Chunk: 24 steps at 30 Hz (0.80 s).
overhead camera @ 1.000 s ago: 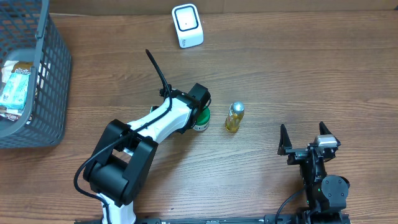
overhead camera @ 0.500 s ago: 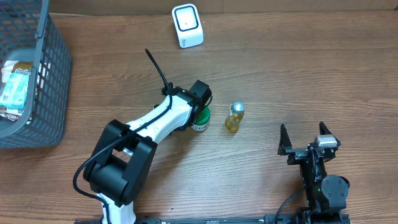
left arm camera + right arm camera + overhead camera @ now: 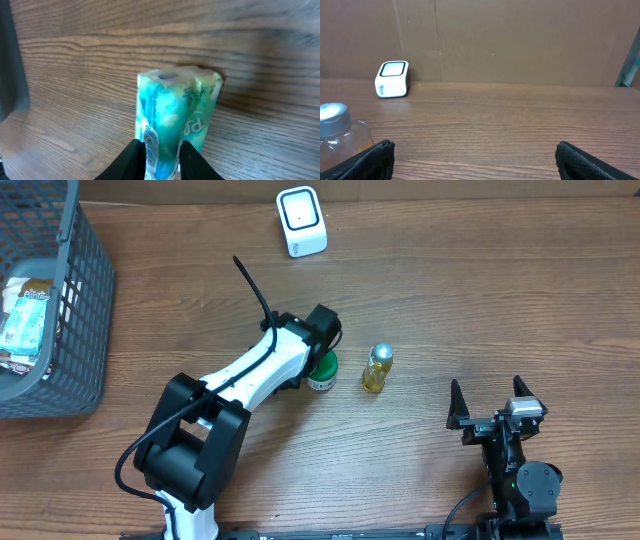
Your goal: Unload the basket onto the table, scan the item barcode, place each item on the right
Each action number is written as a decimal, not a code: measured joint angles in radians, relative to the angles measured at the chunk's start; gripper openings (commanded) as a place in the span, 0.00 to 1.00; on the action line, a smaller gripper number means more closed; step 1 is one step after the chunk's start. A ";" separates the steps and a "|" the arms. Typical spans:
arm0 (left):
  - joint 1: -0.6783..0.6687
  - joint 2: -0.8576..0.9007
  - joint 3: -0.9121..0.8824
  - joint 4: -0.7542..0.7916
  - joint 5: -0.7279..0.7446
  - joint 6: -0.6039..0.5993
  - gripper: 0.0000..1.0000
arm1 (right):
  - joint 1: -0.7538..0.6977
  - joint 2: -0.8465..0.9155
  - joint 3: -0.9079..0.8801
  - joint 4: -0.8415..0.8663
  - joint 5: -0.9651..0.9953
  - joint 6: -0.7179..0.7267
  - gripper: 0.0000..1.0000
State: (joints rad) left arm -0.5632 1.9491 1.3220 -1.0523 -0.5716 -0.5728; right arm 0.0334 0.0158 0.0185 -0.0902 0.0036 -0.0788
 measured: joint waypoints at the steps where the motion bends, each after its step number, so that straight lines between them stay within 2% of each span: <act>1: 0.000 0.000 0.017 -0.011 0.006 0.000 0.29 | 0.000 0.000 0.000 0.000 0.000 0.000 1.00; 4: 0.000 0.000 0.066 -0.021 0.034 0.004 0.35 | 0.000 0.000 0.000 0.001 0.000 0.000 1.00; 9: 0.000 0.000 0.096 0.001 0.102 0.034 0.35 | 0.000 0.000 0.000 0.000 0.000 0.000 1.00; 14: 0.016 0.005 0.153 -0.093 0.148 0.067 0.60 | 0.000 0.000 0.000 0.000 0.000 0.000 1.00; 19: 0.120 0.008 0.285 -0.138 0.310 0.140 0.82 | 0.000 0.000 0.000 0.000 0.000 0.000 1.00; 24: 0.240 0.008 0.319 -0.182 0.452 0.260 0.83 | 0.000 0.000 0.000 0.000 0.000 0.000 1.00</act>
State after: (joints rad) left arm -0.3229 1.9575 1.6409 -1.2346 -0.1196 -0.3130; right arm 0.0334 0.0158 0.0185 -0.0898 0.0032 -0.0784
